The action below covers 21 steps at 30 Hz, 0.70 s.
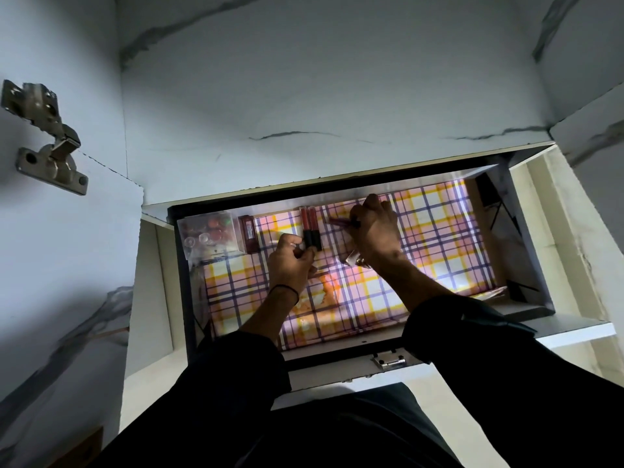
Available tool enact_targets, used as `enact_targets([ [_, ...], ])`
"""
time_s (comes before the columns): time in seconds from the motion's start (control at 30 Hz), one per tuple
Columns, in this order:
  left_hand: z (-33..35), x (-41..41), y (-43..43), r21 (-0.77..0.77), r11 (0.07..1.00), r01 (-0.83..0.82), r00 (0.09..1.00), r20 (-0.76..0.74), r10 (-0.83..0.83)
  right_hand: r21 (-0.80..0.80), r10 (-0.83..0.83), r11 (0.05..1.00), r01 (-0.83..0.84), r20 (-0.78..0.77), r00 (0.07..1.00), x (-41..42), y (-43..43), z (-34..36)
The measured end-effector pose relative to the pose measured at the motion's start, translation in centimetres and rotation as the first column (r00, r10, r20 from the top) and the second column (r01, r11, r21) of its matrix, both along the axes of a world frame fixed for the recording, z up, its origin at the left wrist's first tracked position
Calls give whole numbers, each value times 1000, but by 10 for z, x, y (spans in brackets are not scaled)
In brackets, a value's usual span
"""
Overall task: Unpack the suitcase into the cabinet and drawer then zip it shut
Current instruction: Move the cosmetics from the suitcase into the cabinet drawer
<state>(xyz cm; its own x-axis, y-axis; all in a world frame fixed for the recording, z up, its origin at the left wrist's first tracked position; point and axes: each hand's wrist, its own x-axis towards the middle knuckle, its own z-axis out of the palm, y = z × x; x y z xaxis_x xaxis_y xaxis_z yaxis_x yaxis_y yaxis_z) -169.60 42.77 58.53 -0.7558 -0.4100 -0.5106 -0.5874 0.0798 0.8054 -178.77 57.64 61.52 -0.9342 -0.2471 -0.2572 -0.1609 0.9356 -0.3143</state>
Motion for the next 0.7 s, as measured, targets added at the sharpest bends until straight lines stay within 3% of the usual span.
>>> enact_targets([
  [0.07,-1,1,0,2,1000,-4,1000,-6,4,-150,-81,985,89,58,995,-4,4,4],
  [0.13,-2,1,0,23,1000,-9,1000,-5,9,-253,-179,937,240,240,954,-5,2,8],
  [0.33,-1,-3,1,72,997,-10,999,31,8,-327,-252,865,380,370,894,1,-26,8],
  [0.57,-5,-3,0,45,999,-1,1000,28,0,-483,-216,774,410,407,887,12,-27,9],
  [0.7,-7,-3,-1,-103,990,91,996,18,-90,-495,-327,738,459,332,885,16,0,15],
])
